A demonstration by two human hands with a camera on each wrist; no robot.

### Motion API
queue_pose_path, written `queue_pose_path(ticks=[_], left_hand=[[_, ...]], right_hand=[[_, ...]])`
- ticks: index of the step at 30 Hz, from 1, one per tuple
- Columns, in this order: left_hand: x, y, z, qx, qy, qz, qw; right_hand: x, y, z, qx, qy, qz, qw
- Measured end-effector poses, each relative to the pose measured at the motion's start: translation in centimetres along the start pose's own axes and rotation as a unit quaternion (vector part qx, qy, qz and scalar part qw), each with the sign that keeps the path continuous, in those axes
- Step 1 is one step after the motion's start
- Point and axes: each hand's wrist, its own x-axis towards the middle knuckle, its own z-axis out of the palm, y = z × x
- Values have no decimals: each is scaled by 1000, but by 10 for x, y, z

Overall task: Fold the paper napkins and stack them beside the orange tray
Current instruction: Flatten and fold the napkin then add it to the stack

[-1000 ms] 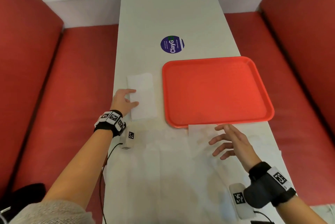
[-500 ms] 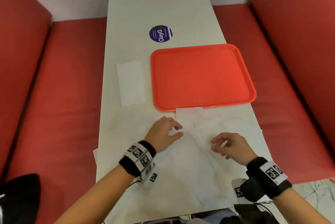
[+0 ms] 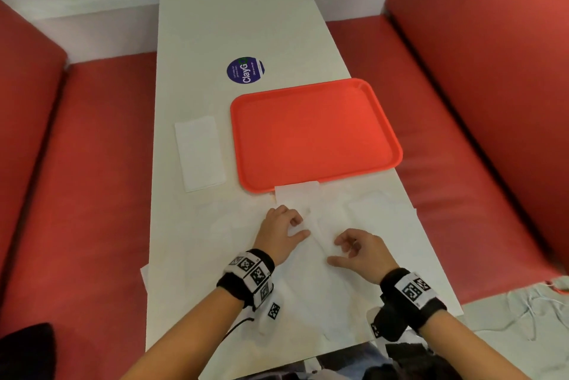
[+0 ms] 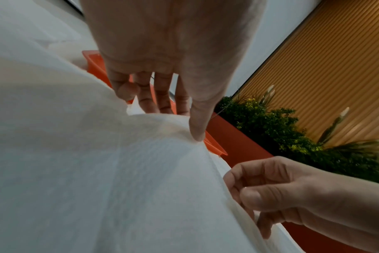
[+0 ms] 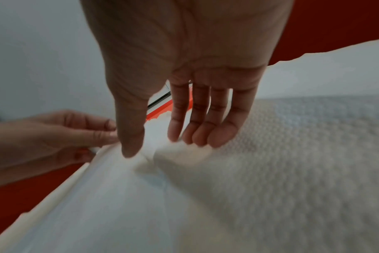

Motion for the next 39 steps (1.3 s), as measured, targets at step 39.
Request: queue_pose_path(ticks=[39], left_hand=[[-39, 74, -70, -548, -72, -86, 829]], right_hand=[[-45, -96, -87, 242, 109, -121, 956]])
